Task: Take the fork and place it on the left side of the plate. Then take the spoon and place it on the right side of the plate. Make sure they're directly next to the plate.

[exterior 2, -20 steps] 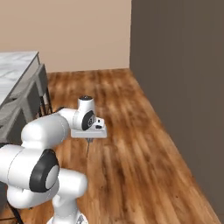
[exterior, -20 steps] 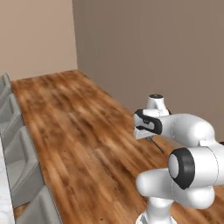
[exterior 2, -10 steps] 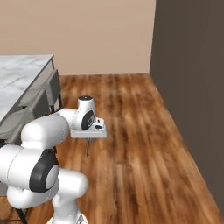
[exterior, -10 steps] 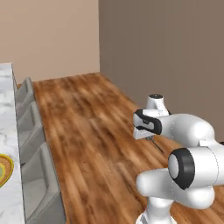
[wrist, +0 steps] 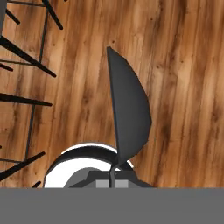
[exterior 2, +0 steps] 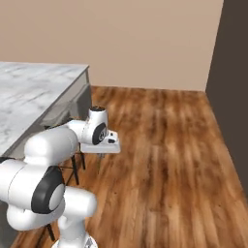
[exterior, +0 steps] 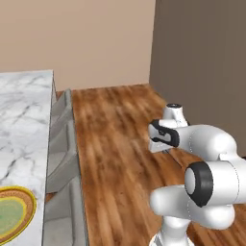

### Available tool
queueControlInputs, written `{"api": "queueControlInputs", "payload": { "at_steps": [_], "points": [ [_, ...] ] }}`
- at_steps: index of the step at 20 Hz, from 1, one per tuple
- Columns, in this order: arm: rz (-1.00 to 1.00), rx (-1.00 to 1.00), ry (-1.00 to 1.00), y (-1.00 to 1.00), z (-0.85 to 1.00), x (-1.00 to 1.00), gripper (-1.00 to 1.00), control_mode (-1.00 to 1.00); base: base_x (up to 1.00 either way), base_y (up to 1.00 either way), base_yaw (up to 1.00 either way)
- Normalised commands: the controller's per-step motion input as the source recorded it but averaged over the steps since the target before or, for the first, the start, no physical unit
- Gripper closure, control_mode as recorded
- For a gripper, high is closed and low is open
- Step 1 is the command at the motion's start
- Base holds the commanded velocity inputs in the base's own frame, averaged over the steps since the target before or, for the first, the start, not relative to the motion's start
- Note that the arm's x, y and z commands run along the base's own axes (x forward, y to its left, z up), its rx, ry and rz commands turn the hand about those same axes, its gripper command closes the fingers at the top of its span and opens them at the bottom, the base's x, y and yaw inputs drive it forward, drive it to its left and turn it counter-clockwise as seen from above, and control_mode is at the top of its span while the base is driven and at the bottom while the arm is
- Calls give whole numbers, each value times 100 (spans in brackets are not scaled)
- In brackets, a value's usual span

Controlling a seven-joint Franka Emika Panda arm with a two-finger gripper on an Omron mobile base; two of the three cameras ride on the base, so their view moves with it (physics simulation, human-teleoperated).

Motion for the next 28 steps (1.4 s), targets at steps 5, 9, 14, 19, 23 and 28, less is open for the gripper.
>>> {"api": "queueControlInputs", "payload": {
  "at_steps": [5,9,14,19,23,28],
  "points": [
    [0,0,0,0,0,0,100,100,68,0,51],
    [0,0,0,0,0,0,100,100,62,0,58],
    [0,0,0,0,0,0,100,100,49,0,69],
    [0,0,0,0,0,0,100,100,39,0,77],
    [0,0,0,0,0,0,100,100,42,0,72],
    [0,0,0,0,0,0,100,100,46,0,66]
  ]
}}
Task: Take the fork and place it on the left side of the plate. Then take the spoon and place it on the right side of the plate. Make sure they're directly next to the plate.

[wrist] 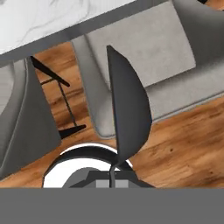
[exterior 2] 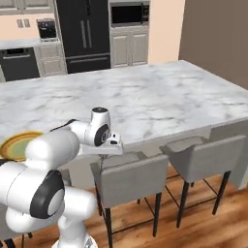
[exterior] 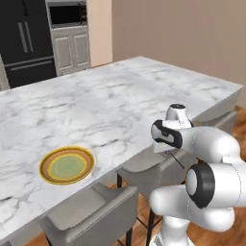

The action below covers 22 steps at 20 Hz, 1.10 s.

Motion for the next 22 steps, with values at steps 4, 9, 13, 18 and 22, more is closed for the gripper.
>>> {"api": "queueControlInputs", "payload": {
  "at_steps": [4,9,13,18,22],
  "points": [
    [0,0,0,0,0,0,100,100,49,1,60],
    [0,0,0,0,0,0,100,100,52,0,57],
    [0,0,0,0,0,0,100,100,56,0,48],
    [0,0,0,0,0,0,100,100,48,-12,33],
    [0,0,0,0,0,0,100,100,37,-7,12]
  ]
}}
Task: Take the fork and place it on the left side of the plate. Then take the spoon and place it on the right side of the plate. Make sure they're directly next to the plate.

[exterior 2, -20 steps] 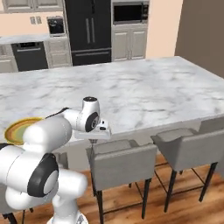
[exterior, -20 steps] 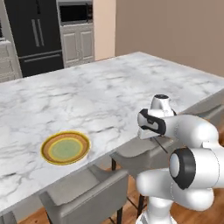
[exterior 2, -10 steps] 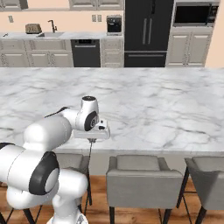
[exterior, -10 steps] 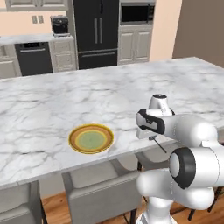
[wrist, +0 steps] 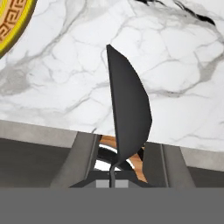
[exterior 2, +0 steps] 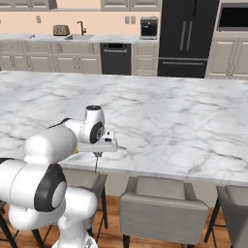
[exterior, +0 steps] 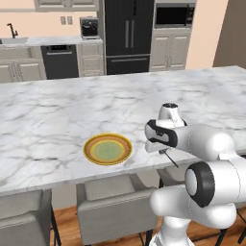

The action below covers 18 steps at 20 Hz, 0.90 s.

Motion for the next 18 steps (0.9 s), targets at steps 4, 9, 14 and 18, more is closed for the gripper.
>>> {"api": "queueControlInputs", "payload": {
  "at_steps": [4,9,14,18],
  "points": [
    [0,0,0,0,0,0,100,100,5,-1,2],
    [0,0,0,0,0,0,100,100,0,0,0],
    [0,0,0,0,0,0,100,100,0,0,0],
    [0,0,0,0,0,0,100,100,0,0,0]
  ]
}}
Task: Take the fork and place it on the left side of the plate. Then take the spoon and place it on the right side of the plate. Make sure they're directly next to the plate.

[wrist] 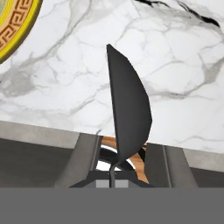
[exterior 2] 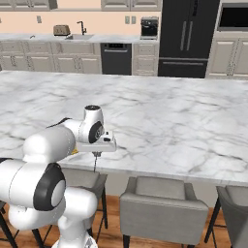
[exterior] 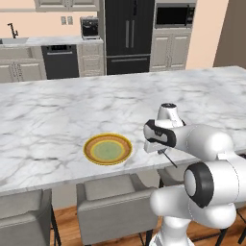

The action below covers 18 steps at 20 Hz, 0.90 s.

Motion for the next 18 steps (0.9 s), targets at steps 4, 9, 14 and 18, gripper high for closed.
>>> {"api": "queueControlInputs", "payload": {
  "at_steps": [4,9,14,18],
  "points": [
    [0,0,0,0,0,0,100,-100,0,0,0],
    [0,0,0,0,0,0,100,-100,0,0,0],
    [0,0,0,0,0,0,100,-100,0,0,0],
    [0,0,1,6,-3,20,100,-100,0,0,0]
  ]
}}
